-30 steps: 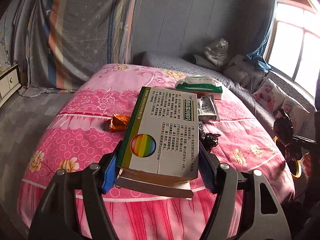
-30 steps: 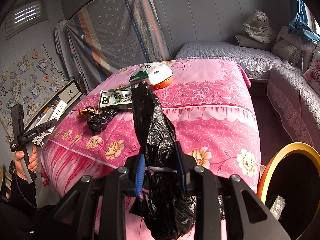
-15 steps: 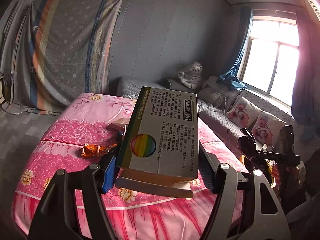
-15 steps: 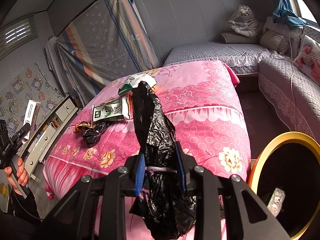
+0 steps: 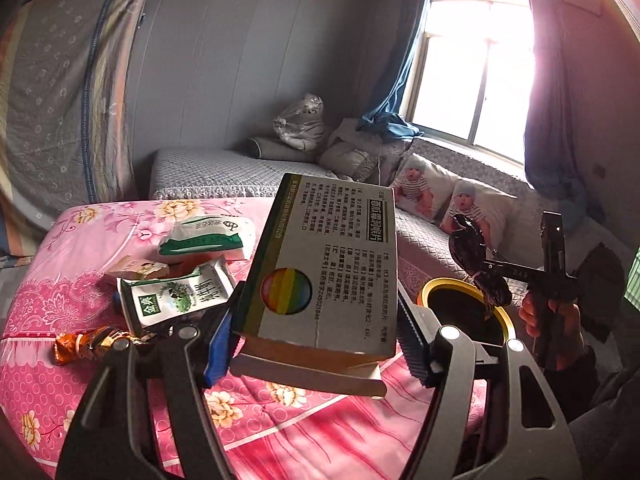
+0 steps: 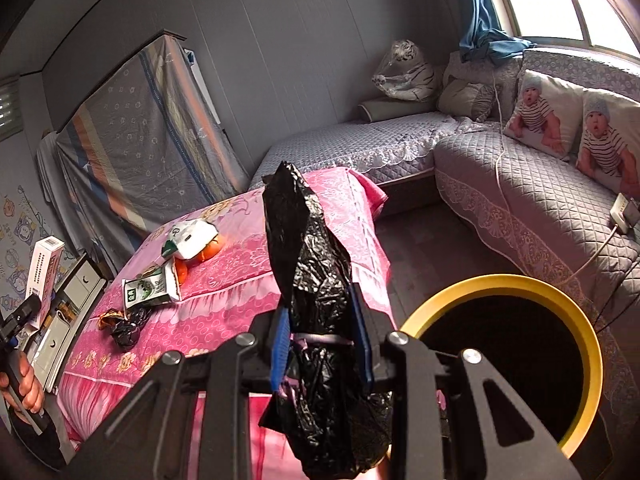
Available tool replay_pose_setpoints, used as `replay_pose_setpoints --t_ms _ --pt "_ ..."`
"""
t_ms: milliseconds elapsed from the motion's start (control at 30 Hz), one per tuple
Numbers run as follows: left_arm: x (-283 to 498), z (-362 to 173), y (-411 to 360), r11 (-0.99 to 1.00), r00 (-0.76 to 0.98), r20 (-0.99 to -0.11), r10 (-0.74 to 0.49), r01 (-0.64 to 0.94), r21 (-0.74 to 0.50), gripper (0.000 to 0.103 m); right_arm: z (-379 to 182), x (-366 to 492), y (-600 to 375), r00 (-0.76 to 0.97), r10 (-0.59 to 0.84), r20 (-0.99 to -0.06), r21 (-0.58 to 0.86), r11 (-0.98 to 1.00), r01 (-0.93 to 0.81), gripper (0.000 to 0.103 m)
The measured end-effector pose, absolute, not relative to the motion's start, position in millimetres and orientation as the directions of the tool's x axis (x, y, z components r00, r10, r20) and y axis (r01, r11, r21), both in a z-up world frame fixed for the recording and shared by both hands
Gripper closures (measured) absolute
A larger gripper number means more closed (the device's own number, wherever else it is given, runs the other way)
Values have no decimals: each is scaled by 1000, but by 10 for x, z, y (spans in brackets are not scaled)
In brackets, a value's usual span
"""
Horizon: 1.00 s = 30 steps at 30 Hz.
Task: Collect trash
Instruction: 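Carry the black bag and medicine box in both tools over the bin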
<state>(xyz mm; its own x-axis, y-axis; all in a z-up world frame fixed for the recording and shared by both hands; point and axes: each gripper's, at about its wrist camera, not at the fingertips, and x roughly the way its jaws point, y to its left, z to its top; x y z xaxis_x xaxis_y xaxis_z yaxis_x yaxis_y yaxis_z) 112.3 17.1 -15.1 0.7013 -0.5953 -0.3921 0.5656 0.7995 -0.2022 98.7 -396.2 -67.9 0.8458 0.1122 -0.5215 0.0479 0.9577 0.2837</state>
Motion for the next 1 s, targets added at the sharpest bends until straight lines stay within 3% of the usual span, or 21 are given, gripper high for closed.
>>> replay_pose_setpoints --t_ms 300,667,1000 --pt "1482 -223 -683 716 583 -468 -664 677 -172 38 -1035 872 -4628 798 -95 -595 260 917 304 77" --pt "1756 -321 -1738 601 450 -516 -729 781 -170 38 -1434 779 -5033 740 -132 -660 283 869 407 77" --pt "1943 -655 -2771 517 310 -613 -727 835 -191 38 -1657 683 -5301 708 -135 -694 311 830 463 77"
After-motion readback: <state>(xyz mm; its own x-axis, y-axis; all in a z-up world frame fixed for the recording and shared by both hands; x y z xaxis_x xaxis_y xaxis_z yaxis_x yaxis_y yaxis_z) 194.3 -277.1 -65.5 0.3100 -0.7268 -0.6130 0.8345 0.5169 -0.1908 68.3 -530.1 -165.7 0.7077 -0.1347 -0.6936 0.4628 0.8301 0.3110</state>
